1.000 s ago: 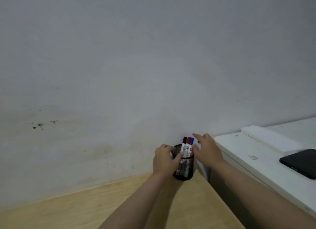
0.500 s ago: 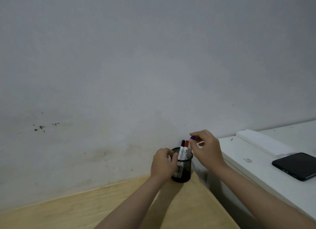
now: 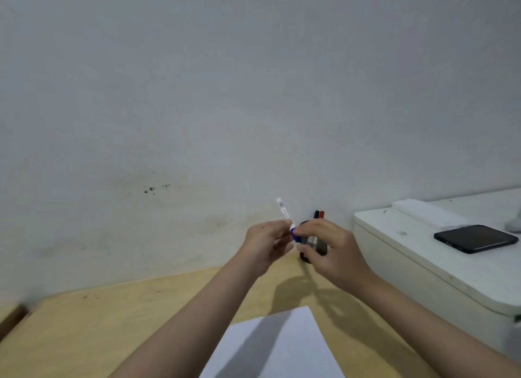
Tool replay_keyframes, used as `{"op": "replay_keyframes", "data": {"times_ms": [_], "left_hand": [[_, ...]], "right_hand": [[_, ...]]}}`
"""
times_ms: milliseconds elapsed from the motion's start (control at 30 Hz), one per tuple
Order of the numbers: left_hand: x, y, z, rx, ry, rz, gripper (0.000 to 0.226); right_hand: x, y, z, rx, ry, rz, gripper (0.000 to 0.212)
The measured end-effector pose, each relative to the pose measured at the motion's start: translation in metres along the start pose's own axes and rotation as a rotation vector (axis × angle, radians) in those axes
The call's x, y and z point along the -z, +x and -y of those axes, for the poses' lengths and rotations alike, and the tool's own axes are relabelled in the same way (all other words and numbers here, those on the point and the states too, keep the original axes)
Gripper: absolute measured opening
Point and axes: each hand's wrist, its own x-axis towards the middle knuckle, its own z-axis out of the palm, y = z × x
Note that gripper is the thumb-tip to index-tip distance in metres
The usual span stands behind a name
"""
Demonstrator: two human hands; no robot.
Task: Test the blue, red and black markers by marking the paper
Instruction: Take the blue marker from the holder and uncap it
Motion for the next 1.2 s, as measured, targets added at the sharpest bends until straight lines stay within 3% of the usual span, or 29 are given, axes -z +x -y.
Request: {"op": "replay_keyframes", "data": {"times_ms": [133,233,333,533,633,767,833,933,1200], "left_hand": [[0.019,-0.044,-0.012,-0.127,0.097,-0.055,0.026],[0.031,-0.074,-0.012,-0.210,0.244,-0.056,0.027],[0.038,-0.099,-0.007,-0.320,0.381,-0.028,0.020],[0.056,-0.130,0.008,-0.413,0.507,-0.161,0.026],[0.066,-0.136,0.017,-0.405,0.572,-0.208,0.017],[0.074,-0.140,0.030,-0.457,0.605,-0.255,0.007],[0.076,-0.141,0.034,-0.493,0.642,-0.243,0.006],[0.078,-0.137,0.038,-0.500,0.688,-0.235,0.007],[0.094,-0.115,0.037,-0.442,0.783,-0.141,0.006]], "right_hand": [[-0.002,-0.004,0.034,-0.107,0.025,-0.016,0.029],[-0.013,0.000,0.059,-0.357,0.130,-0.133,0.030],[-0.028,0.003,0.081,-0.538,0.257,-0.132,0.033],[-0.049,-0.011,0.108,-0.592,0.409,-0.254,0.007],[-0.051,-0.019,0.113,-0.584,0.452,-0.289,0.015],[-0.058,-0.030,0.109,-0.613,0.504,-0.174,0.008],[-0.061,-0.034,0.106,-0.663,0.504,-0.052,0.015],[-0.063,-0.035,0.103,-0.686,0.548,0.074,0.005],[-0.071,-0.026,0.079,-0.595,0.634,0.262,0.007]]}}
